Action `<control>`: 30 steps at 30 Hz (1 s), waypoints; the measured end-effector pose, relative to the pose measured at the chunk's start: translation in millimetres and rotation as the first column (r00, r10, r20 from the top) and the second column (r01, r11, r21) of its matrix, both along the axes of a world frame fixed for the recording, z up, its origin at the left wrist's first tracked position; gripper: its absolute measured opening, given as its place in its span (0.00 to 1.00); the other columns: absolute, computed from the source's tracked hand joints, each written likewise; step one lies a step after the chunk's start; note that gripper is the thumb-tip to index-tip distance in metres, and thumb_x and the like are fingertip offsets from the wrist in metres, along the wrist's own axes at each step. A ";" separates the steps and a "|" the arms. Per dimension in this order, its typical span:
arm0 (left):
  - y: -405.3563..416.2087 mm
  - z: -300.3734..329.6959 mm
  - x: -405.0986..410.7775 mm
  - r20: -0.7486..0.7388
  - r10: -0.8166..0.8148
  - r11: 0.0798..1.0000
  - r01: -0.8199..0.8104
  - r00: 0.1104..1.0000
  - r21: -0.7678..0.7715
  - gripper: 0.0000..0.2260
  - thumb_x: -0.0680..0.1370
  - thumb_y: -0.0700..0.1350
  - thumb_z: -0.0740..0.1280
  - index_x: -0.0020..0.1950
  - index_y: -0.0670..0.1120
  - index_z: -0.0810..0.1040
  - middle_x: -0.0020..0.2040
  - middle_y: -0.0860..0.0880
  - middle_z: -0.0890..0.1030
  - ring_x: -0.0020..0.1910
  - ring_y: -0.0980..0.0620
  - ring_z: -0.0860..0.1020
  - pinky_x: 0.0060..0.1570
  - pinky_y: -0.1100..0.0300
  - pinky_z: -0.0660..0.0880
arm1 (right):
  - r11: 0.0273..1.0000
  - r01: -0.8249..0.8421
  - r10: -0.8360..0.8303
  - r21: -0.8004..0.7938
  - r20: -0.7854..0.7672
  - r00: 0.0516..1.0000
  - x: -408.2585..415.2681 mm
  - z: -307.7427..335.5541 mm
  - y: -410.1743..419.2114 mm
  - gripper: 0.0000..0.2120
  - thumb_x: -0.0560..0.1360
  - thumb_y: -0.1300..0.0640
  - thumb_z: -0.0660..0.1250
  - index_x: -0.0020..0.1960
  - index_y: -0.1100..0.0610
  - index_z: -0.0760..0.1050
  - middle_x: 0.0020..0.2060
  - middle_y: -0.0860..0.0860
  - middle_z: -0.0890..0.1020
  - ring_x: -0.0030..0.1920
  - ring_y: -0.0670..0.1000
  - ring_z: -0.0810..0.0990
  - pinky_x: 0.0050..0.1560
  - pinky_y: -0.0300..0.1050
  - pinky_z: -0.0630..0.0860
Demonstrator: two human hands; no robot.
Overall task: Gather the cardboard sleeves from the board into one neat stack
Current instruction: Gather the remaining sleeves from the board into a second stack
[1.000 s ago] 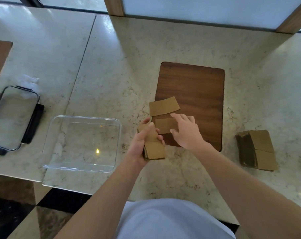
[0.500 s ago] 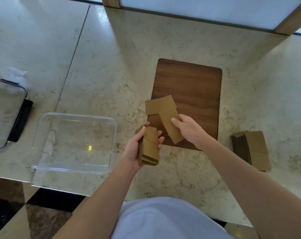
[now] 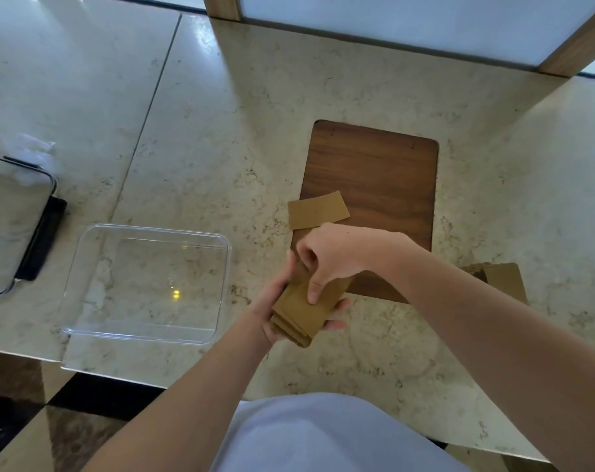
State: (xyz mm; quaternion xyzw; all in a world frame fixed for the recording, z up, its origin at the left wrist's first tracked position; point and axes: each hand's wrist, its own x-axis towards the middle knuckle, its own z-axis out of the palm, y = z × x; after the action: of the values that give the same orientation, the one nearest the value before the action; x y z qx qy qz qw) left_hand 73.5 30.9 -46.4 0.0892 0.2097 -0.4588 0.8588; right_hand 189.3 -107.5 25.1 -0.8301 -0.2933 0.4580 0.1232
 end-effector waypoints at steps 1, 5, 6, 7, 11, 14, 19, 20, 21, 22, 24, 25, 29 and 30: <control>0.1 0.1 -1.0 0.011 0.046 0.999 -0.045 0.999 -0.024 0.35 0.74 0.58 0.76 0.73 0.39 0.72 0.65 0.33 0.76 0.55 0.34 0.80 0.51 0.39 0.80 | 0.998 0.044 -0.045 0.046 0.034 0.998 0.5 -3.2 3.2 0.26 0.56 0.37 0.82 0.42 0.47 0.72 0.39 0.45 0.80 0.37 0.47 0.75 0.33 0.44 0.67; 1.3 6.8 0.5 0.103 0.231 0.973 -0.230 0.967 -0.027 0.21 0.79 0.49 0.73 0.68 0.43 0.75 0.60 0.39 0.76 0.47 0.48 0.77 0.50 0.54 0.78 | 0.860 0.400 -0.391 0.317 -0.097 0.915 13.0 -21.0 -5.8 0.30 0.64 0.31 0.77 0.57 0.47 0.76 0.56 0.45 0.80 0.53 0.46 0.78 0.52 0.45 0.76; 3.8 8.3 2.4 0.091 0.268 0.963 -0.269 0.959 -0.007 0.20 0.79 0.48 0.72 0.70 0.45 0.75 0.58 0.41 0.74 0.46 0.50 0.76 0.51 0.55 0.77 | 0.791 0.509 -0.517 0.340 -0.073 0.853 19.4 -32.4 -9.9 0.30 0.68 0.32 0.74 0.64 0.47 0.76 0.63 0.46 0.79 0.60 0.47 0.76 0.60 0.48 0.75; 5.4 9.3 4.2 0.096 0.296 0.954 -0.299 0.950 0.017 0.20 0.79 0.48 0.71 0.70 0.49 0.75 0.57 0.42 0.74 0.45 0.51 0.75 0.52 0.55 0.77 | 0.764 0.556 -0.599 0.326 0.039 0.800 25.4 -44.6 -14.8 0.30 0.72 0.36 0.73 0.69 0.46 0.73 0.67 0.49 0.76 0.67 0.51 0.72 0.65 0.53 0.71; 12.6 6.3 5.7 0.073 0.355 0.920 -0.362 0.932 0.151 0.17 0.73 0.50 0.79 0.59 0.52 0.79 0.53 0.42 0.75 0.44 0.48 0.77 0.51 0.50 0.79 | 0.916 0.397 -0.383 0.056 0.410 0.828 34.9 -82.7 -23.2 0.32 0.75 0.47 0.74 0.77 0.43 0.66 0.71 0.54 0.69 0.71 0.59 0.63 0.70 0.64 0.63; 16.2 2.4 7.9 0.012 0.403 0.880 -0.391 0.915 0.269 0.13 0.72 0.53 0.79 0.49 0.49 0.81 0.51 0.42 0.78 0.44 0.46 0.80 0.48 0.49 0.81 | 0.920 0.392 -0.350 0.016 0.485 0.801 33.9 -92.9 -24.8 0.33 0.71 0.41 0.76 0.72 0.47 0.70 0.60 0.55 0.74 0.63 0.59 0.69 0.63 0.59 0.67; 14.4 -0.5 7.8 -0.101 0.425 0.837 -0.348 0.899 0.423 0.09 0.72 0.50 0.79 0.45 0.46 0.86 0.48 0.40 0.83 0.42 0.43 0.82 0.45 0.45 0.82 | 0.764 0.636 -0.645 0.112 0.174 0.744 13.5 -82.8 -38.9 0.16 0.79 0.45 0.68 0.61 0.53 0.76 0.54 0.53 0.81 0.54 0.55 0.79 0.50 0.49 0.76; 11.9 0.8 7.0 -0.107 0.411 0.838 -0.330 0.905 0.434 0.09 0.71 0.50 0.79 0.45 0.46 0.87 0.47 0.40 0.83 0.42 0.43 0.83 0.45 0.45 0.82 | 0.646 0.752 -0.754 0.132 -0.048 0.655 5.2 -76.2 -41.7 0.14 0.80 0.47 0.67 0.61 0.53 0.76 0.52 0.52 0.84 0.50 0.53 0.83 0.44 0.45 0.78; 9.4 0.7 5.9 -0.109 0.397 0.842 -0.315 0.911 0.437 0.09 0.71 0.49 0.79 0.44 0.45 0.87 0.47 0.40 0.84 0.42 0.43 0.83 0.44 0.46 0.82 | 0.534 0.839 -0.801 0.108 -0.253 0.542 -3.7 -67.9 -44.6 0.12 0.81 0.48 0.66 0.61 0.53 0.76 0.49 0.52 0.87 0.45 0.51 0.86 0.39 0.42 0.79; 7.1 0.6 4.4 -0.110 0.381 0.848 -0.299 0.918 0.437 0.08 0.72 0.49 0.79 0.44 0.45 0.87 0.47 0.40 0.83 0.42 0.43 0.83 0.44 0.46 0.82 | 0.466 0.881 -0.796 0.083 -0.394 0.459 -12.7 -59.5 -49.6 0.12 0.82 0.49 0.67 0.61 0.54 0.75 0.45 0.53 0.88 0.41 0.51 0.86 0.34 0.40 0.79; 4.9 -0.2 0.4 -0.102 0.344 0.867 -0.274 0.933 0.416 0.10 0.71 0.50 0.80 0.47 0.45 0.86 0.49 0.40 0.82 0.42 0.43 0.82 0.45 0.46 0.82 | 0.453 0.887 -0.716 0.088 -0.556 0.422 -29.9 -45.6 -61.4 0.13 0.79 0.48 0.69 0.60 0.53 0.76 0.41 0.55 0.87 0.33 0.54 0.82 0.27 0.38 0.74; 5.6 -0.7 -1.7 -0.095 0.320 0.879 -0.258 0.943 0.401 0.14 0.70 0.51 0.80 0.51 0.45 0.85 0.51 0.40 0.82 0.43 0.43 0.82 0.45 0.46 0.82 | 0.488 0.866 -0.647 0.107 -0.622 0.442 -36.6 -39.1 -66.6 0.14 0.77 0.47 0.72 0.59 0.53 0.78 0.41 0.55 0.85 0.30 0.52 0.78 0.24 0.37 0.70; 2.5 2.1 -12.2 0.034 0.094 0.905 -0.099 0.995 0.414 0.32 0.64 0.65 0.80 0.60 0.46 0.81 0.56 0.39 0.81 0.51 0.40 0.81 0.53 0.42 0.80 | 0.809 0.586 -0.336 0.041 -0.786 0.519 -51.2 -6.2 -79.0 0.08 0.73 0.55 0.78 0.52 0.50 0.87 0.46 0.51 0.88 0.41 0.48 0.87 0.35 0.36 0.79; 0.0 3.9 -14.1 0.061 0.035 0.909 -0.057 0.998 0.412 0.32 0.64 0.67 0.78 0.58 0.46 0.81 0.55 0.38 0.80 0.52 0.39 0.80 0.57 0.41 0.78 | 0.876 0.481 -0.289 0.018 -0.780 0.555 -51.5 -0.3 -77.7 0.08 0.72 0.55 0.78 0.52 0.52 0.88 0.48 0.51 0.89 0.46 0.49 0.88 0.42 0.38 0.82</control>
State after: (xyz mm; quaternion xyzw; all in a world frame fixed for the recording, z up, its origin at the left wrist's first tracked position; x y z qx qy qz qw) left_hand 59.4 30.9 -42.5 0.2759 0.2814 -0.3814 0.8362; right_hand 137.8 -185.2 24.8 -0.5852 -0.0749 0.6856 0.4266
